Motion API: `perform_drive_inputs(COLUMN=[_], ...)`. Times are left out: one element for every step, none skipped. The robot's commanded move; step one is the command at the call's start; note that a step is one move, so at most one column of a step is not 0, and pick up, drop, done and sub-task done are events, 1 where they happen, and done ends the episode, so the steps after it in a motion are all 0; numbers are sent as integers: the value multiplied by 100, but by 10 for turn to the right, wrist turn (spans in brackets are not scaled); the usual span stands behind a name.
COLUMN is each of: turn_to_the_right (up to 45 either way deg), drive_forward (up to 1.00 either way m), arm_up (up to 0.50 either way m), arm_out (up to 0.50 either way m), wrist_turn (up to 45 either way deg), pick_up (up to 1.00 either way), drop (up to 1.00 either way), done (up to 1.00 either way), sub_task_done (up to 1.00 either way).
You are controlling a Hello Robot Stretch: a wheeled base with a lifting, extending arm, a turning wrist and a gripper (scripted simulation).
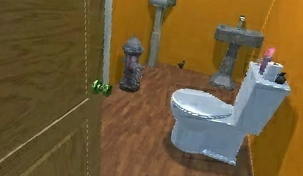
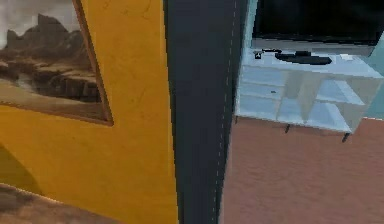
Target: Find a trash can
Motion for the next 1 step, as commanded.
perform_drive_inputs(turn_to_the_right=[0], drive_forward=[100], arm_up=[0], arm_out=[0], wrist_turn=[0], pick_up=[0], drop=[0], done=[0], sub_task_done=[0])
